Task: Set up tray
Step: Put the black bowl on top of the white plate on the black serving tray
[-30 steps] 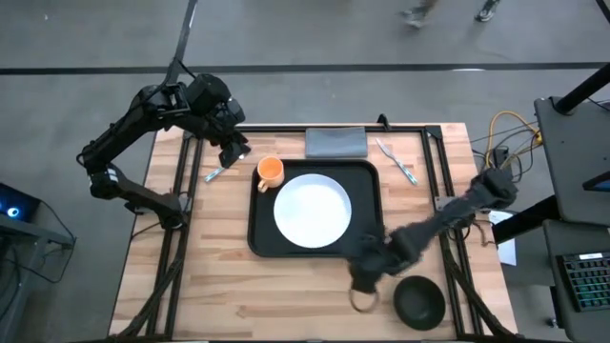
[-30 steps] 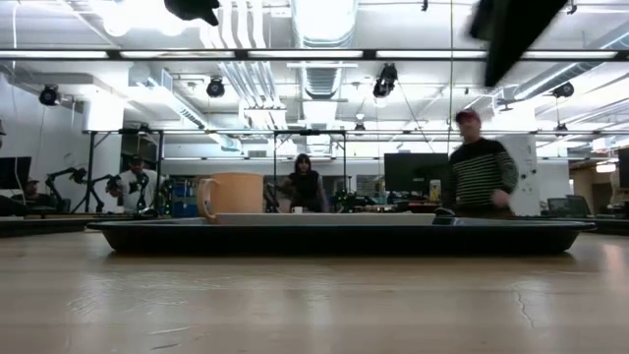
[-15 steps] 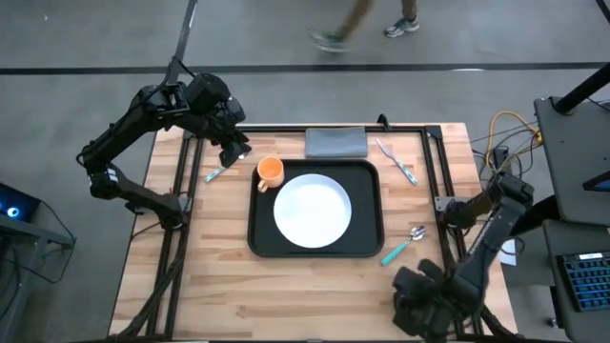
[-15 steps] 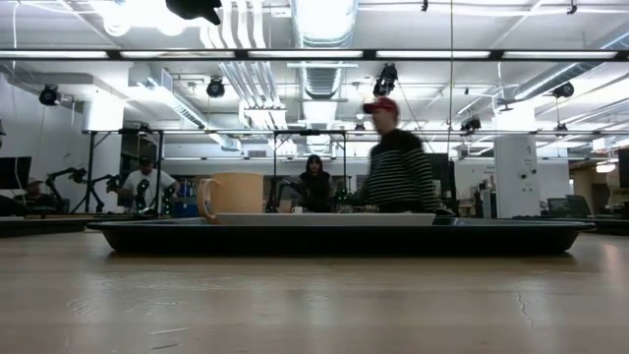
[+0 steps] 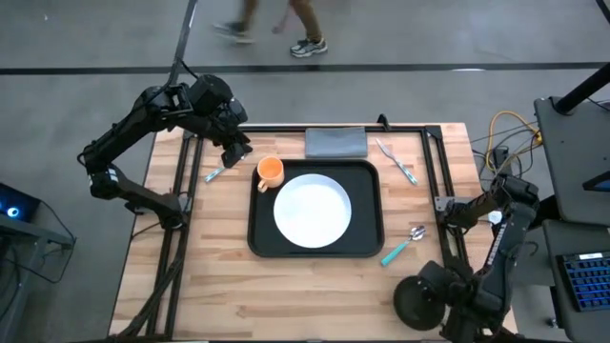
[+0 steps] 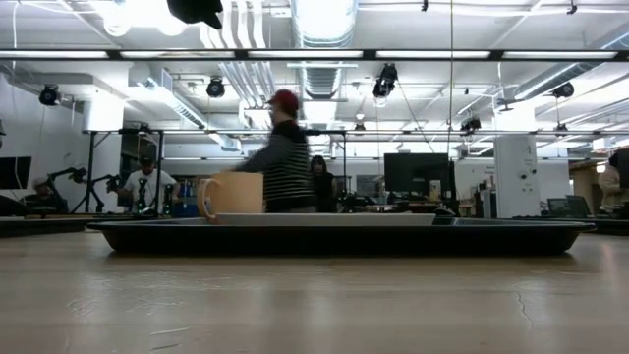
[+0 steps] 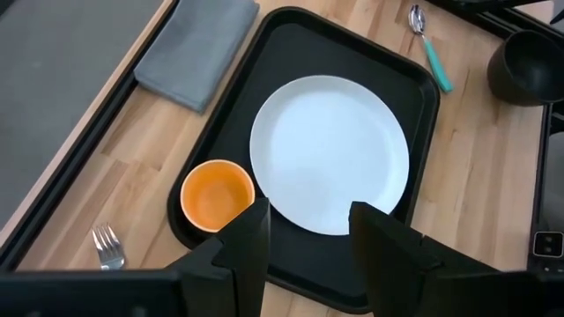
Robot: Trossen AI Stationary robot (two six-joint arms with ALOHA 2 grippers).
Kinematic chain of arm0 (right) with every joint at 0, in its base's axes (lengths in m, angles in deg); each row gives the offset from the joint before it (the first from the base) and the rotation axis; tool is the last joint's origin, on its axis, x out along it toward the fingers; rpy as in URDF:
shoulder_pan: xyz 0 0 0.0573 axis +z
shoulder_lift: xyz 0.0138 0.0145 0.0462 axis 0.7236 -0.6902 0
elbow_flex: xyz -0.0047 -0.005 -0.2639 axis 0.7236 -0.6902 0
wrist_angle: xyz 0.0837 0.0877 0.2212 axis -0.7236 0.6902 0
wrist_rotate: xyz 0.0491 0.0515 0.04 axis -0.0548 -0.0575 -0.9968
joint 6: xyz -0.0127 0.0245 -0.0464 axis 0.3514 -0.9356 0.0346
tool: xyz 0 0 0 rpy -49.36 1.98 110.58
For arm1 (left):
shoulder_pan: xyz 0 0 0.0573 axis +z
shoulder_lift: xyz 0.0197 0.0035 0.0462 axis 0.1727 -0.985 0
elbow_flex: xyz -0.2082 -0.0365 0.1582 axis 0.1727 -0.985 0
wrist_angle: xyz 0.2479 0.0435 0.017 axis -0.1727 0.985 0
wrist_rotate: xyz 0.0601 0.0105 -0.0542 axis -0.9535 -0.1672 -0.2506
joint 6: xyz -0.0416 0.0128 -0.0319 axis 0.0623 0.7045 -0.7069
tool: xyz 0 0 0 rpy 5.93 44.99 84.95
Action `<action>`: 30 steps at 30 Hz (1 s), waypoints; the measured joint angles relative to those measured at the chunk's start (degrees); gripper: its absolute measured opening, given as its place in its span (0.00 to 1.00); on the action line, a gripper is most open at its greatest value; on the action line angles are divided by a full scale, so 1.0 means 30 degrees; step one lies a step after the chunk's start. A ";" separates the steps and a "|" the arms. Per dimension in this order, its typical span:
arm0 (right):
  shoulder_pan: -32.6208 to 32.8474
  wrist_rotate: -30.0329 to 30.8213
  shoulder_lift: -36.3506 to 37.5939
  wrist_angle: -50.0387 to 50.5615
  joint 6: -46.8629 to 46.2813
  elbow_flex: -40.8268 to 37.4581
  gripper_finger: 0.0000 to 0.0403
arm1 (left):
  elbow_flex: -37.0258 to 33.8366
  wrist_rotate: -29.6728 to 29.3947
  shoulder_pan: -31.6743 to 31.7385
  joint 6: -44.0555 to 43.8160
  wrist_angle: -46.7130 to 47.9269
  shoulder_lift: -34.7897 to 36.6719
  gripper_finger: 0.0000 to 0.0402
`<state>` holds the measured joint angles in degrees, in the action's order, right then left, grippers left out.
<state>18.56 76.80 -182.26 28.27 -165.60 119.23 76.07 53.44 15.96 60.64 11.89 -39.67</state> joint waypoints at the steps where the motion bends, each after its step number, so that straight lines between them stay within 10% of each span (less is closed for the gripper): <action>1: 0.0000 -0.0286 0.0000 -0.0038 0.0010 -0.0162 0.33 | -0.0089 0.0000 -0.0002 0.0000 -0.0043 0.0000 0.34; 30: -0.0018 -0.1243 0.4095 -0.7558 -0.0371 -0.8801 0.32 | -0.0244 0.0006 -0.0003 0.0138 -0.0186 -0.0015 0.34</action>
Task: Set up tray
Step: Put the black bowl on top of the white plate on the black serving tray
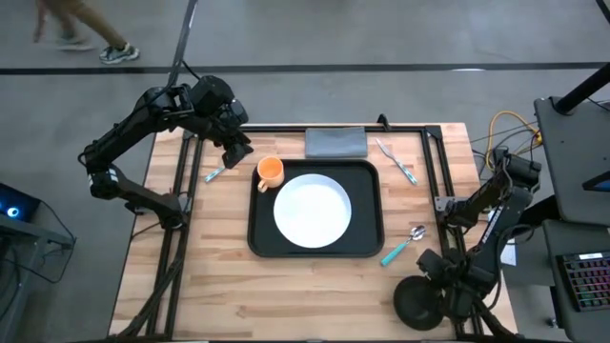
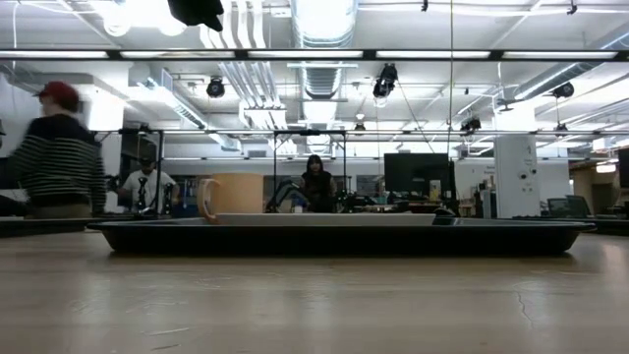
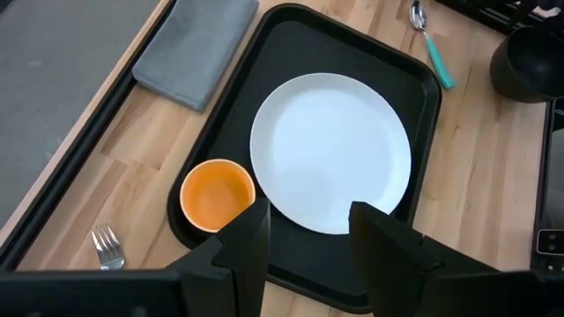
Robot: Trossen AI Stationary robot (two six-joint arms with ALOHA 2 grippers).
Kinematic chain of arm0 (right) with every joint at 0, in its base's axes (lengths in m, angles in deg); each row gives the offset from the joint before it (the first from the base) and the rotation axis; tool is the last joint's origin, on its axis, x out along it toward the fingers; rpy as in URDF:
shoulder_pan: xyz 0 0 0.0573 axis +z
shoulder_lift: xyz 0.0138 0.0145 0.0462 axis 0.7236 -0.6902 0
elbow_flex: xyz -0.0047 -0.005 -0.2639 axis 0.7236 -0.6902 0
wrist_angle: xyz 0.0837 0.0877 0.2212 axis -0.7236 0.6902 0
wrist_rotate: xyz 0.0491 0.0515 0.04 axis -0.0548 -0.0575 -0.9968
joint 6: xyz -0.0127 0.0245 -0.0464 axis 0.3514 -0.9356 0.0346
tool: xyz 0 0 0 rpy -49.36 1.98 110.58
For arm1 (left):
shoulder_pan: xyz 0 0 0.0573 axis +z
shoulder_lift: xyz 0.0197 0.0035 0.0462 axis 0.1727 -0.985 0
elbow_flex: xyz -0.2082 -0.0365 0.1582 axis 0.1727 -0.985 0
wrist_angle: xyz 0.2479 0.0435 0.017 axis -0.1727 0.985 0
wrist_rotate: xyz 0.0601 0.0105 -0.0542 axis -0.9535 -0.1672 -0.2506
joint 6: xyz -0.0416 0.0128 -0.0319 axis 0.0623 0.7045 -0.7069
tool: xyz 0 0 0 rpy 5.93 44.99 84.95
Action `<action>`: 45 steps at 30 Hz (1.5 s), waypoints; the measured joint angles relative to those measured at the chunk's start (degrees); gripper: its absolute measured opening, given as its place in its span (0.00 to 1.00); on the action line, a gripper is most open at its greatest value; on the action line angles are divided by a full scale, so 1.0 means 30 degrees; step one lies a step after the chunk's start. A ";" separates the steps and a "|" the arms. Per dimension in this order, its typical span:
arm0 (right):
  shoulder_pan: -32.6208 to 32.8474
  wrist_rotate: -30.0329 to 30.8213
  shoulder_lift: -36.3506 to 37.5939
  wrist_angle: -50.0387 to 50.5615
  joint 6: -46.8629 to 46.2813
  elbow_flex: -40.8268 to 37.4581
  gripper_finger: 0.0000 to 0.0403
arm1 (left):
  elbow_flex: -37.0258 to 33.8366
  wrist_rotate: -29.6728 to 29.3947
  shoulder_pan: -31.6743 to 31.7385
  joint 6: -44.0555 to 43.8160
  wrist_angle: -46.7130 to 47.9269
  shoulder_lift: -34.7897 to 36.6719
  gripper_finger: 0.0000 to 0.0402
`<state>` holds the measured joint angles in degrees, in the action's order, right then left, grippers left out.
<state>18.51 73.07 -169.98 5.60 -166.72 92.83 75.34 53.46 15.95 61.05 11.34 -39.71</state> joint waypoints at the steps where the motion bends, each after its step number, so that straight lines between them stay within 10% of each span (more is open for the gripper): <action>1: 0.0000 -0.0001 0.0000 -0.0012 -0.0008 -0.0023 0.31 | 0.0000 0.0001 0.0000 0.0000 0.0000 0.0000 0.34; 8: -0.0126 -0.0050 0.0000 0.0037 0.0174 -0.0209 0.05 | -0.0008 -0.0006 0.0006 0.0000 -0.0014 0.0000 0.34; 24: -0.3603 0.1383 0.1830 0.3051 0.4972 0.2149 0.02 | -0.0015 -0.0003 0.0004 -0.0459 -0.0029 0.0000 0.34; 37: -1.6966 0.1285 0.1488 0.1076 2.3392 0.5564 0.02 | -0.0015 -0.0006 -0.0001 -0.0481 -0.1294 0.0000 0.34; 45: -2.2719 -0.0480 -0.0152 -0.1674 2.9075 0.5814 0.02 | -0.0015 -0.0006 0.0002 -0.0488 -0.1311 0.0000 0.34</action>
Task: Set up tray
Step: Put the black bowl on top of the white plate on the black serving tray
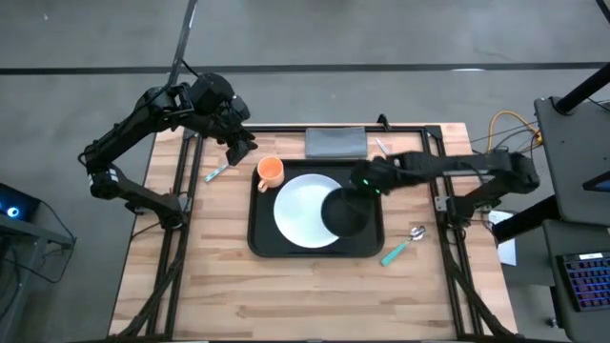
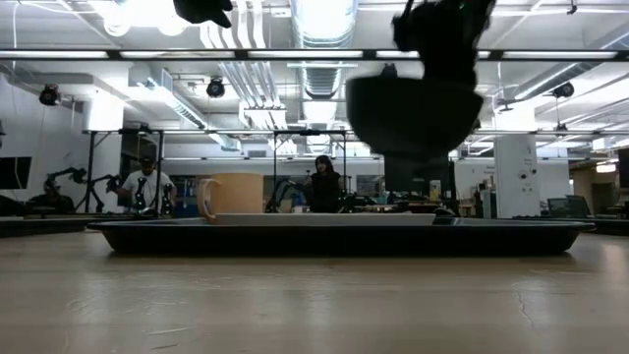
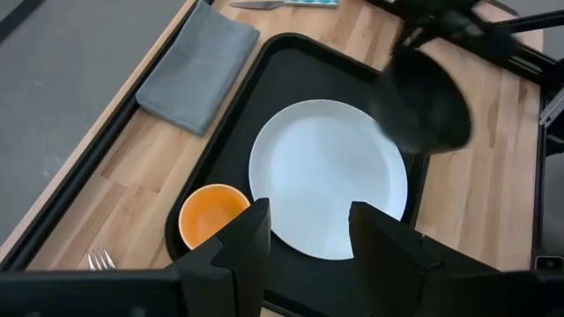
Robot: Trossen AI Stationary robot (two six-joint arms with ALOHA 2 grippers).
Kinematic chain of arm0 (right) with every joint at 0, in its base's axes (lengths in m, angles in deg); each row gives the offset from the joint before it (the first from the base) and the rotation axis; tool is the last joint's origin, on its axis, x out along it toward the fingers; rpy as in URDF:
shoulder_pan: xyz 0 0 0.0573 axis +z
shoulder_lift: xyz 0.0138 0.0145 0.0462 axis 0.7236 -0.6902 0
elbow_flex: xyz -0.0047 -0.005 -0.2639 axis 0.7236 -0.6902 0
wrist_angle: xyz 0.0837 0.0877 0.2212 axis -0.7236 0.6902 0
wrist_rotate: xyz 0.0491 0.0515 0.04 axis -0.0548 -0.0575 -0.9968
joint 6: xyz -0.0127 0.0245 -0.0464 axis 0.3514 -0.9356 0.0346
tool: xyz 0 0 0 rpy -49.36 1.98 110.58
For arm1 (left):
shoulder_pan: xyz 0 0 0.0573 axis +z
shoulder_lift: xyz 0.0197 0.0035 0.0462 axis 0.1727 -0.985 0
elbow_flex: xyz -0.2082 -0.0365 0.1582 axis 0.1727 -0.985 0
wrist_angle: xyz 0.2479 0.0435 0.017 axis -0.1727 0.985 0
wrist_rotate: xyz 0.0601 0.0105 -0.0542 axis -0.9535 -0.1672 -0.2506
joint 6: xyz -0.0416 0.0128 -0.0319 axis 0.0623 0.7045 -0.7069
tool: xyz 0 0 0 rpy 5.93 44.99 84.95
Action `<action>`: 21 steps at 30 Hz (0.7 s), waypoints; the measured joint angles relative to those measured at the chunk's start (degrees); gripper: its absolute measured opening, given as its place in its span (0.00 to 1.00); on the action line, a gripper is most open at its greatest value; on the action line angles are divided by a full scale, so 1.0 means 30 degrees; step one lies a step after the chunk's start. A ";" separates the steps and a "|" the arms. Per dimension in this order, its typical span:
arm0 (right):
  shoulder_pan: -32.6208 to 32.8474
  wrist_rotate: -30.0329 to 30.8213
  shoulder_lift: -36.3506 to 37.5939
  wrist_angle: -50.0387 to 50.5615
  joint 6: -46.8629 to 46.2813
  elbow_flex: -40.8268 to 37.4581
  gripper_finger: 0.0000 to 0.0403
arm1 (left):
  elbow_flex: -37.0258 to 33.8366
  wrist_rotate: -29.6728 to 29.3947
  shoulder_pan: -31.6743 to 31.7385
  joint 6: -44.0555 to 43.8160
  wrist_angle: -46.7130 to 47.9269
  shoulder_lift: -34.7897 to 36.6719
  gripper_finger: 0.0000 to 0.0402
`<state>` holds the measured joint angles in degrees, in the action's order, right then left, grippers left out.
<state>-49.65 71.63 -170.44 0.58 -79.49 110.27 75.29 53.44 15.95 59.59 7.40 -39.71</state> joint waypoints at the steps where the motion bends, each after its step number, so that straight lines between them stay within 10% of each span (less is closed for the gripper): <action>1: -0.0507 -0.0433 -0.0466 -0.0164 0.0411 0.0067 0.02 | 0.0000 0.0000 -0.0002 -0.0006 0.0004 0.0000 0.34; 21: -0.3658 -0.4189 -1.1552 0.2490 0.7231 1.0254 0.02 | -0.0974 0.0001 0.0001 0.0022 -0.0005 0.0006 0.34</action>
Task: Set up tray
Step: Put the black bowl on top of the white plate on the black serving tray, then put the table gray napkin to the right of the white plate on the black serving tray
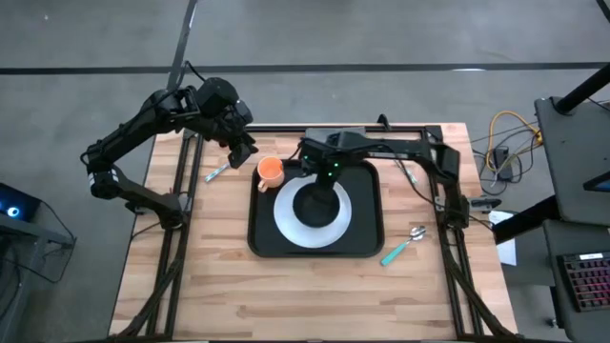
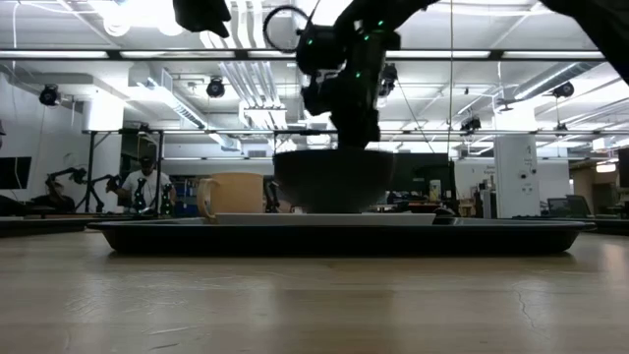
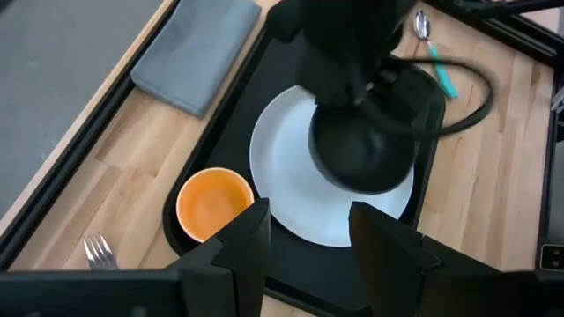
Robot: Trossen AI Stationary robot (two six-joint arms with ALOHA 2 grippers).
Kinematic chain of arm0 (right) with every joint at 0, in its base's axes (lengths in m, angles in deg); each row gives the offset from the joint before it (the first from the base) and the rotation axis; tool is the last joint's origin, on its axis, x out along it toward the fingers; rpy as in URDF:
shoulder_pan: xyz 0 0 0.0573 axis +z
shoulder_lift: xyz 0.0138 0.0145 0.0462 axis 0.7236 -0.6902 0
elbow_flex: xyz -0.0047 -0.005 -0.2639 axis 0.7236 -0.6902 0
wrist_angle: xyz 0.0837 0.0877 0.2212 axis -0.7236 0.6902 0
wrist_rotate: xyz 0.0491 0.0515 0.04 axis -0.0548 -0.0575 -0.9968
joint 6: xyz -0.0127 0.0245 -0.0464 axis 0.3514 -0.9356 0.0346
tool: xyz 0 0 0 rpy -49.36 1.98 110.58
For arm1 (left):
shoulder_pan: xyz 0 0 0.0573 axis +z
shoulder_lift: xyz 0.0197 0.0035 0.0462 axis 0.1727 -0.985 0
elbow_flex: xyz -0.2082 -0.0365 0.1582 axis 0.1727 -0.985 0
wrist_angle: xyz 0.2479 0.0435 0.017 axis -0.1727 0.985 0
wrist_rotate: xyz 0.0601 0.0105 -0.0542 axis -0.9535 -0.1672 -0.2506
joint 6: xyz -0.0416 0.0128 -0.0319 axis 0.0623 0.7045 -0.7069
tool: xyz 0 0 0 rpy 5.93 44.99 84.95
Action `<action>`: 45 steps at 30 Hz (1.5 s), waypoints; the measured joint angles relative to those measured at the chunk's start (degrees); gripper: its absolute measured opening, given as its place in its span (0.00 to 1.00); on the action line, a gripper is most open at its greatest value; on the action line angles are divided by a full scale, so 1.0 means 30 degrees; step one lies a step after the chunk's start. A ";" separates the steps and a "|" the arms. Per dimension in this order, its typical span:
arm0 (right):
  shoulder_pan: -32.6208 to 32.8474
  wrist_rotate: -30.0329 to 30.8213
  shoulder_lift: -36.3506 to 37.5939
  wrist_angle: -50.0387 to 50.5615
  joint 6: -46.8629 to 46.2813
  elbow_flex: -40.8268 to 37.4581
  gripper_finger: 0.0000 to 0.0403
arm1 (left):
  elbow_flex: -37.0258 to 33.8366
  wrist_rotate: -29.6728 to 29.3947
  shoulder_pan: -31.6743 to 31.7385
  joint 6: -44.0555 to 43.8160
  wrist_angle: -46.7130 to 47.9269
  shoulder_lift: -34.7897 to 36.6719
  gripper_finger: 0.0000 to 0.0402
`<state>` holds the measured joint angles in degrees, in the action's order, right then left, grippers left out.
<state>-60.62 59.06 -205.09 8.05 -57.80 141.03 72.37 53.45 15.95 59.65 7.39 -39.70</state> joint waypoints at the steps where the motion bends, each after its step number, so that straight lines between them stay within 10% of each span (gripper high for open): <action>1: -0.0032 -0.0024 -0.0260 0.0039 0.0028 0.0153 0.02 | -0.0015 0.0005 0.0001 0.0006 -0.0002 0.0001 0.34; 45: -0.0566 -0.0203 0.0899 -0.0630 0.2009 0.0078 0.20 | 0.0012 0.0006 -0.0003 0.0401 -0.0277 0.0023 0.34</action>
<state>-62.32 58.46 -202.39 6.16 -51.77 141.26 72.41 53.46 15.95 60.86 6.56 -39.63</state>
